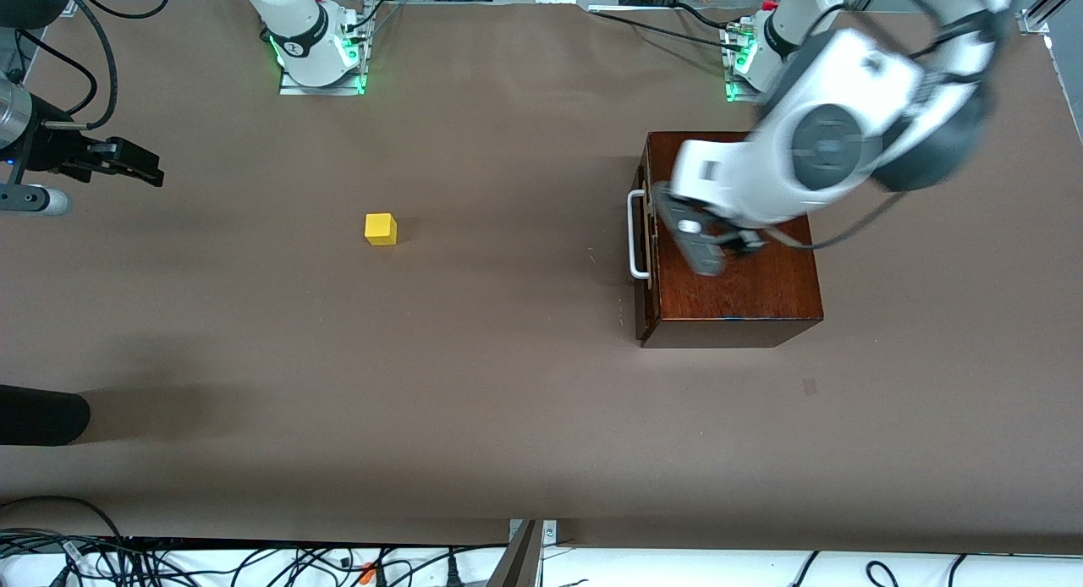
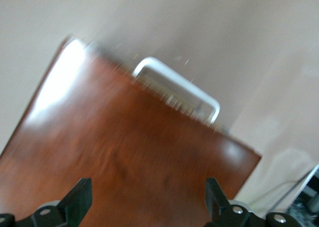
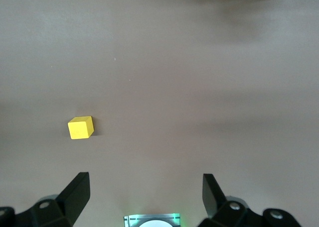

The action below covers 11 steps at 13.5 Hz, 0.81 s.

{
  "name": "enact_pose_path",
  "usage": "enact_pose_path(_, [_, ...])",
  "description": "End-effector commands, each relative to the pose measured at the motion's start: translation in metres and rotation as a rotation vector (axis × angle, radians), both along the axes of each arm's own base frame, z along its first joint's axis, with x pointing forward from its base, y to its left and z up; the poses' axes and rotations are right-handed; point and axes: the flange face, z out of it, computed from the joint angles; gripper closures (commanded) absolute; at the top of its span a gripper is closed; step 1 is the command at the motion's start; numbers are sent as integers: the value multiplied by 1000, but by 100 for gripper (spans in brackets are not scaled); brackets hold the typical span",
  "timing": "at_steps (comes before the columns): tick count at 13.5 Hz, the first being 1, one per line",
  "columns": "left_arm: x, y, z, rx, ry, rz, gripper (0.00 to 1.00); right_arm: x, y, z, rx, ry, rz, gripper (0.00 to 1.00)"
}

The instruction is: Open drawer, take yellow block, close drawer

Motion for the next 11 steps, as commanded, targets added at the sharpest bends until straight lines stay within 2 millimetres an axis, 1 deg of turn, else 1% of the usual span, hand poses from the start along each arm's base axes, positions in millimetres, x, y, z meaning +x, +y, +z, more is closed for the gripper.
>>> enact_pose_path(1, [8, 52, 33, 32, 11, 93, 0, -2, 0, 10, 0, -29, -4, 0])
enact_pose_path(2, [10, 75, 49, 43, 1, 127, 0, -2, 0, 10, 0, -28, -4, 0])
enact_pose_path(3, [6, 90, 66, 60, -30, 162, 0, -2, -1, 11, -1, -31, 2, 0])
enact_pose_path(5, [5, 137, 87, 85, -70, 257, 0, -1, -1, 13, 0, -35, 1, 0])
enact_pose_path(6, [2, 143, 90, 97, -81, 278, 0, 0, -2, 11, 4, -30, 4, 0])
enact_pose_path(7, [-2, 151, 97, 108, -114, 303, 0, -2, -2, 13, 6, -27, 3, 0])
enact_pose_path(8, [-8, 157, 104, 124, -154, 350, 0, -2, 0, 12, 6, -24, 6, 0])
enact_pose_path(9, [-12, 167, 111, 135, -191, 417, 0, 0, 1, 12, 4, -35, -4, 0])
enact_pose_path(10, [-14, 173, 114, 127, -189, 471, 0, 1, 1, 11, 4, -32, -5, 0])
enact_pose_path(11, [-15, 180, 112, 120, -179, 530, 0, 1, 1, 11, 6, -32, -6, 0])
